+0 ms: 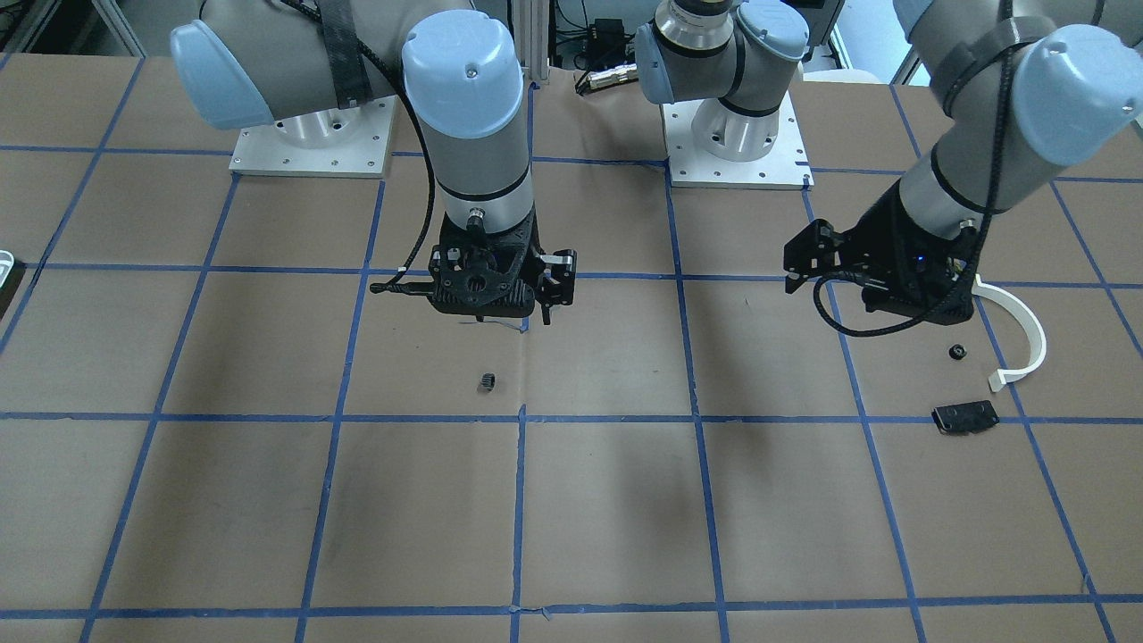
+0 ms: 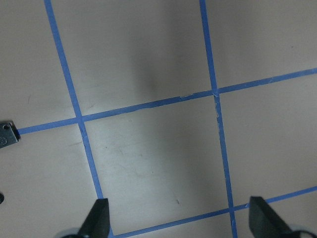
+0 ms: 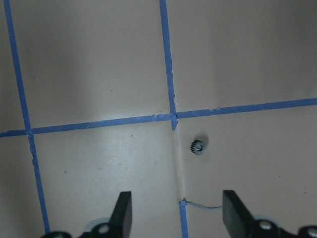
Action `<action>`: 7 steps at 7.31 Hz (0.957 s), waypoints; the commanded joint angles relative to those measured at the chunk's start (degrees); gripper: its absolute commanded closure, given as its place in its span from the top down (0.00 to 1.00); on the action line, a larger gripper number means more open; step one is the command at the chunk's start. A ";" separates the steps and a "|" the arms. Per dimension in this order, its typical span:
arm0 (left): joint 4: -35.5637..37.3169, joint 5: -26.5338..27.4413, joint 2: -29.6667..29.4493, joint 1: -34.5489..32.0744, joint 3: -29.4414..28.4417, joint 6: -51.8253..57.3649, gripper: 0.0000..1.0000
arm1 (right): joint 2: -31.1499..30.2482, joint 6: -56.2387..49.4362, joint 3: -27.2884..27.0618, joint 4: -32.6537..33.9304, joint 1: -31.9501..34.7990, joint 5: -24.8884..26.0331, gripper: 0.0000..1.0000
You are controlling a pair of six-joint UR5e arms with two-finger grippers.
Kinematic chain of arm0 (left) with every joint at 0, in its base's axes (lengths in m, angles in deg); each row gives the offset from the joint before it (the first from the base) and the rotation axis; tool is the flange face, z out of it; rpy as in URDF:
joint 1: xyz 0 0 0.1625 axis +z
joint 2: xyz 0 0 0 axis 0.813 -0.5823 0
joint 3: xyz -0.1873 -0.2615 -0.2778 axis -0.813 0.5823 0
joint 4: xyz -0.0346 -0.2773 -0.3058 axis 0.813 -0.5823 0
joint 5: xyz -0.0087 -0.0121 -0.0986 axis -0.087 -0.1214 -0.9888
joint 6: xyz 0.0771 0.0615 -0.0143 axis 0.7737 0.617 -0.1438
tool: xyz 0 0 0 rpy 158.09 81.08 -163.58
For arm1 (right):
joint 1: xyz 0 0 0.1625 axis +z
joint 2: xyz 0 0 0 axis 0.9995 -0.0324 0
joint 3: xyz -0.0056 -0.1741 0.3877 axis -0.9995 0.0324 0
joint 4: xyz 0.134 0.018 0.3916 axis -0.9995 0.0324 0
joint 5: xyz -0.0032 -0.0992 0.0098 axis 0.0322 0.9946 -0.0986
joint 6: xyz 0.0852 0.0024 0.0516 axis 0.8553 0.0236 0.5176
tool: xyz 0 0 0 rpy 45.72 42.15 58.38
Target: Place bearing gear from tray to pile
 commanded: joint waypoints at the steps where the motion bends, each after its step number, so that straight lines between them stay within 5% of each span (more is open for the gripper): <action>1: 0.30 -0.07 -0.71 -2.89 1.07 -2.88 1.00 | 0.01 -0.03 0.09 0.04 -0.01 0.09 0.86; 3: 0.30 -0.16 -1.06 -3.24 1.16 -2.79 1.00 | -0.34 -0.90 0.61 -0.05 -0.45 0.62 0.87; 4: 0.39 -0.16 -1.41 -3.59 1.16 -2.88 1.00 | -1.22 -3.52 1.49 -1.01 -2.54 6.62 0.92; 7: 4.24 -0.16 -2.90 -8.67 1.25 -3.32 1.00 | -4.12 -14.64 7.19 -11.71 -10.53 7.30 1.00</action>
